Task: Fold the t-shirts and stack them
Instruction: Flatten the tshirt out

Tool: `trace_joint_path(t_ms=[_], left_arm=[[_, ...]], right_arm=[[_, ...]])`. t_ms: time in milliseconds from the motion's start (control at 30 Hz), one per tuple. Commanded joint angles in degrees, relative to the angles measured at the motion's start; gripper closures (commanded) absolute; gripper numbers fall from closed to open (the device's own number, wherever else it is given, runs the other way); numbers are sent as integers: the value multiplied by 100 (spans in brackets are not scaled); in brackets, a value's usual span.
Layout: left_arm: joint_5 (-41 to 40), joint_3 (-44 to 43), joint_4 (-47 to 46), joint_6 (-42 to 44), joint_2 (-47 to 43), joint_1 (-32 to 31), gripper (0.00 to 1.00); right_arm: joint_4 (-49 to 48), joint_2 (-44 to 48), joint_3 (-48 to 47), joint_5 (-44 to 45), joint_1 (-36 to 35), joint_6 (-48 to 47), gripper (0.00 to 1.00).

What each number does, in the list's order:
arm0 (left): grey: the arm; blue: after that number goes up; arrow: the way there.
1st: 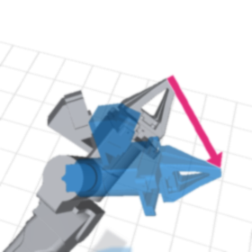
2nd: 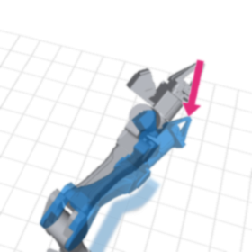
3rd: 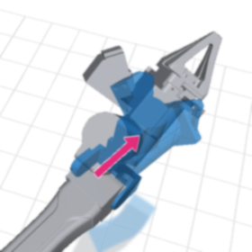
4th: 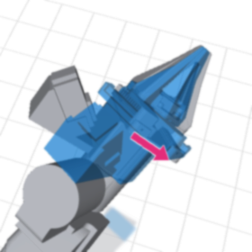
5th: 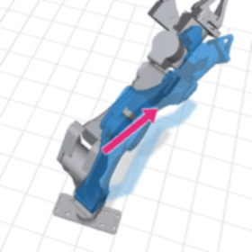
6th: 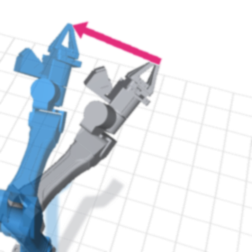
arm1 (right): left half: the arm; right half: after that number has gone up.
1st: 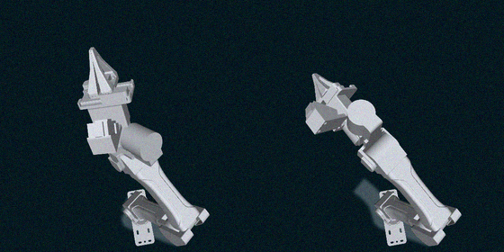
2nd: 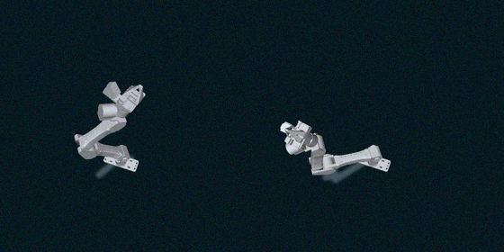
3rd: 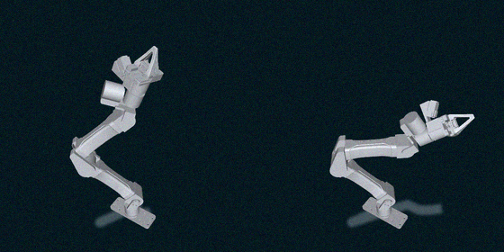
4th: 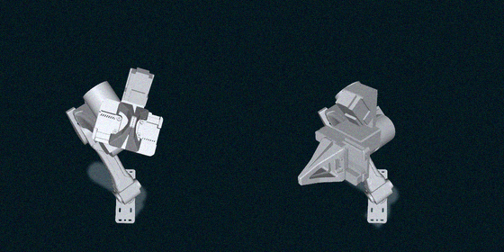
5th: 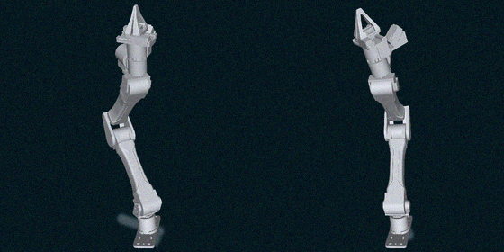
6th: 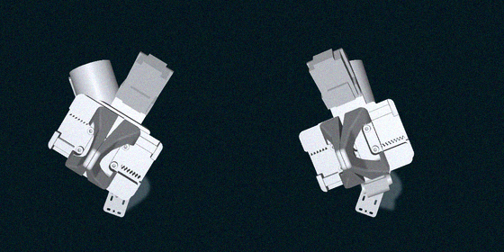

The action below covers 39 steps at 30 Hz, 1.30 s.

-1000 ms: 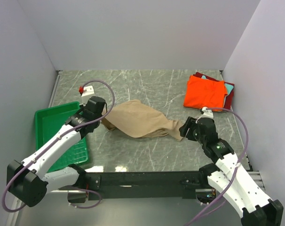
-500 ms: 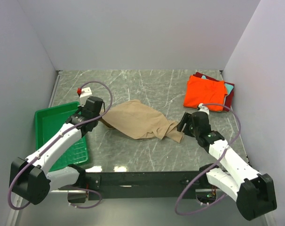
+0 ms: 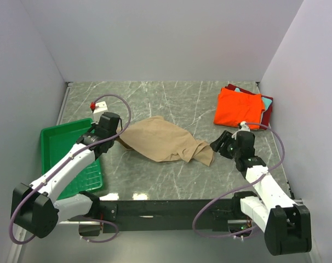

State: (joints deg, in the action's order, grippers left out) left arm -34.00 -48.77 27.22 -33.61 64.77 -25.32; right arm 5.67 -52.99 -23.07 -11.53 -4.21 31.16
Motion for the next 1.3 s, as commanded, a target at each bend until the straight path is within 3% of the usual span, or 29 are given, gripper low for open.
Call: trace_joint_path(t_ms=[0,600,800,1033,1067,1267], left_arm=[[86,35,-182,56,-79,18,100],[104,-27,-156,82,-44,19,100],[121,-9,-173,73,-70,18,100],[130,-9,-191,91,-26,18,100],[130,-1,-200,91,-17,27,100],[305,-115,-270,170,53,141,100]], right_arm=[[-531,-123,127,-560,192,-110,39],[-1253,-1029,92,-1167,386,-207,52],[-1297,-1222,48,-1255,386,-250,64],[-1034,-925,4,-1150,394,-338,90],[-972,-845,-13,-1124,394,-356,99],[-271,68,-346,-887,394,-461,100]])
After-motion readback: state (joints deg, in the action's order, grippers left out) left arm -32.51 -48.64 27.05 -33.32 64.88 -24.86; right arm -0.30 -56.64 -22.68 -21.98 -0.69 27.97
